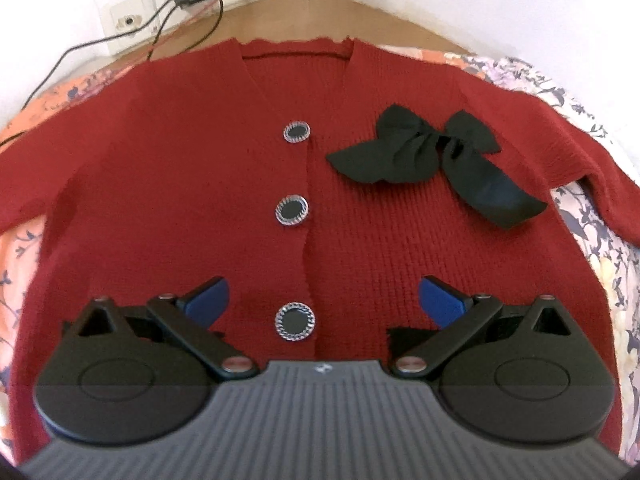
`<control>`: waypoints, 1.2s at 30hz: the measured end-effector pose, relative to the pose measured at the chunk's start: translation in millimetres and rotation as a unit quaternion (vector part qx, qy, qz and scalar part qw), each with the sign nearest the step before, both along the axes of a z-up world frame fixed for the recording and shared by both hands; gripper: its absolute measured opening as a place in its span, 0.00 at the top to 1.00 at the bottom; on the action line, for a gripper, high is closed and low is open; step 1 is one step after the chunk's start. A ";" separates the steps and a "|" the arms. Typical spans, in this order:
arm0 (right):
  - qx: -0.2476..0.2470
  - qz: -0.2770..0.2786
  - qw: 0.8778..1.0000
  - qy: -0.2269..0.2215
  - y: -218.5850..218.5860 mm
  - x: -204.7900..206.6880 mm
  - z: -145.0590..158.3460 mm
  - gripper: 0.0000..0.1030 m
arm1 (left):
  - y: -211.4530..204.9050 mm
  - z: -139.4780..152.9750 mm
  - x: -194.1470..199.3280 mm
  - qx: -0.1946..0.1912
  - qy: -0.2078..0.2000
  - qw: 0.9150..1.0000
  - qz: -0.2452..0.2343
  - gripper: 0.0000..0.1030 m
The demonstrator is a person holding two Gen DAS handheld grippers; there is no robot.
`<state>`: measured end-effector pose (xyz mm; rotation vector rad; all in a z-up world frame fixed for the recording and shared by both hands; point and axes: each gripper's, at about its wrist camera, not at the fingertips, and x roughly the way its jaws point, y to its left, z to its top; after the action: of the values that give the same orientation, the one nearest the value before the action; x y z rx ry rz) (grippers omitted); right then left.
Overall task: Fold small clothes
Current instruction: 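Grasp the black cuff of a cardigan sleeve with the right gripper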
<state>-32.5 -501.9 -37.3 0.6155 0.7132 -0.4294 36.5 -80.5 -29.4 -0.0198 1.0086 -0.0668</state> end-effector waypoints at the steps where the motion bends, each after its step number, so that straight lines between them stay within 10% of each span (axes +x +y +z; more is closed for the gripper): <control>1: 0.001 -0.001 1.000 -0.003 -3.7 1.4 -2.0 0.00 | -1.1 -2.8 1.0 0.001 0.004 1.000 0.002 0.00; 17: -0.008 0.001 0.997 -0.073 -32.4 12.8 -16.5 0.01 | -11.9 -14.0 -0.7 0.033 0.000 0.999 0.012 0.00; 26: 0.001 -0.063 0.995 -0.072 -51.0 3.9 -21.9 0.86 | -11.9 -13.7 3.8 0.032 0.011 0.999 0.011 0.00; 36: 0.039 -0.037 0.986 -0.155 -35.4 -14.7 13.2 0.89 | -5.8 -7.5 -2.5 0.023 0.013 1.000 -0.013 0.00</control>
<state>-47.2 -537.3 -24.2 0.7655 0.4132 -0.3647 34.0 -86.2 -36.9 0.0340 1.0353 -0.0682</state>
